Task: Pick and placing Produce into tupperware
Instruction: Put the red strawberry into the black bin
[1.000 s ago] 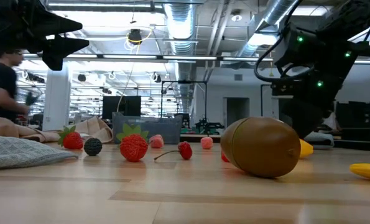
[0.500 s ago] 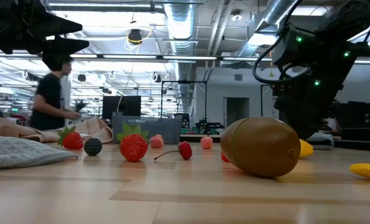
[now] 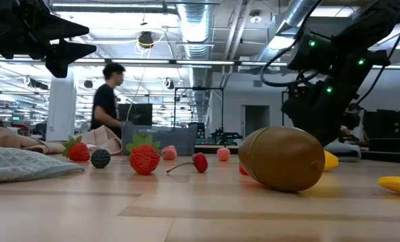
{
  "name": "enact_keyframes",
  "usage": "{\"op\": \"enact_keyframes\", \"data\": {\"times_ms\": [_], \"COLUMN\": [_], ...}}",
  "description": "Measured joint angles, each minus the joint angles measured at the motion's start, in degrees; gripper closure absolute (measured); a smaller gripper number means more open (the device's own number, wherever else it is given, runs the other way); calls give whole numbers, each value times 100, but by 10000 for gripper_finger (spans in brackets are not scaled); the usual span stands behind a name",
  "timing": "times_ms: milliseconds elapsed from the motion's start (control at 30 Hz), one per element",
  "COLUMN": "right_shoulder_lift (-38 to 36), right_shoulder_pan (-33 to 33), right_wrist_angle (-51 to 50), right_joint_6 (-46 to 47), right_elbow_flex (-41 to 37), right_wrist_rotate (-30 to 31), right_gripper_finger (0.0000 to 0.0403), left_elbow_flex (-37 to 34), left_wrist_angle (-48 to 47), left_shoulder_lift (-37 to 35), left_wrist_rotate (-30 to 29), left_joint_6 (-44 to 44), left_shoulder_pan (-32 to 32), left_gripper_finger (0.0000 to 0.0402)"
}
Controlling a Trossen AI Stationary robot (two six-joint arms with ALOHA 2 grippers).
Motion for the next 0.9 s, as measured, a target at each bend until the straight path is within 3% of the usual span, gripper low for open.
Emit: {"op": "enact_keyframes", "data": {"times_ms": [367, 900], "right_shoulder_lift": [0, 2], "right_shoulder_pan": [-262, -262], "right_wrist_angle": [20, 20], "right_joint_6": [-89, -60], "right_elbow_flex": [0, 0], "right_wrist_rotate": [-32, -227], "right_gripper_finger": [96, 167], "left_elbow_flex": [0, 0], "left_wrist_angle": [-3, -24], "left_shoulder_lift": [1, 0], "left_wrist_rotate": [0, 0], "left_joint_6": [0, -31], "left_shoulder_pan": [0, -1], "left_gripper_finger": [176, 176]}}
